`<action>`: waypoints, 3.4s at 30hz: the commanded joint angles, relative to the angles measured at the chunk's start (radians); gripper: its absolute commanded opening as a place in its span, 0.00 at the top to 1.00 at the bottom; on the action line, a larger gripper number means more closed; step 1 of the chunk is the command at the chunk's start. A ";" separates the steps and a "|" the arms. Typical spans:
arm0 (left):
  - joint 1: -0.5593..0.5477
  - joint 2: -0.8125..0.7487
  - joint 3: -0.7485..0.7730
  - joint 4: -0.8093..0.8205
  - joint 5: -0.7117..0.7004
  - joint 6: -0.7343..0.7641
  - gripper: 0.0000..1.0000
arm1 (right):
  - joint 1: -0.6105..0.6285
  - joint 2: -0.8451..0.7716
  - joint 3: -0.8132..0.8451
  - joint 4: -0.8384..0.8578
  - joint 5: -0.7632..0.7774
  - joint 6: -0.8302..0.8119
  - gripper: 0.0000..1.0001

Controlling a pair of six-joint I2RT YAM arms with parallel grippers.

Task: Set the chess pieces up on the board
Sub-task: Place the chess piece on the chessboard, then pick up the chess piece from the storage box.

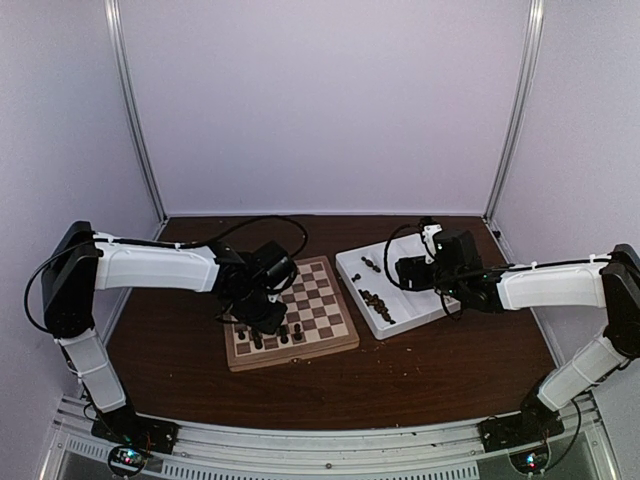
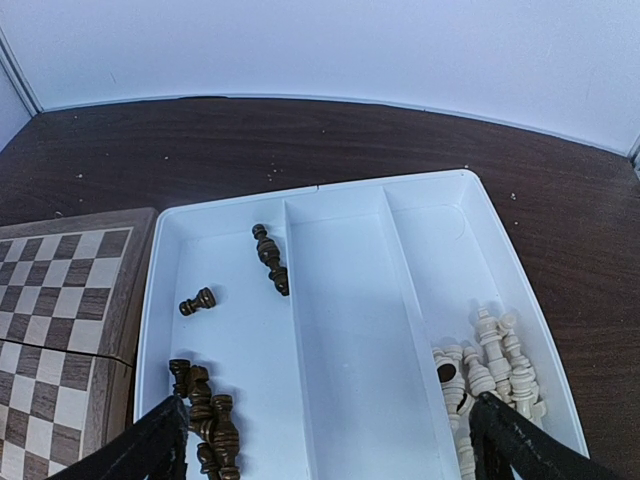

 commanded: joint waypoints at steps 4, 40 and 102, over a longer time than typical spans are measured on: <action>0.010 0.009 0.009 0.020 0.011 -0.006 0.80 | -0.004 0.007 0.026 -0.005 0.013 -0.003 0.04; 0.010 -0.442 -0.106 0.244 -0.036 0.121 0.65 | -0.050 0.099 0.356 -0.584 -0.491 -0.015 0.46; 0.010 -0.451 -0.145 0.335 -0.007 0.079 0.58 | -0.013 0.213 0.390 -0.623 -0.377 -0.056 0.96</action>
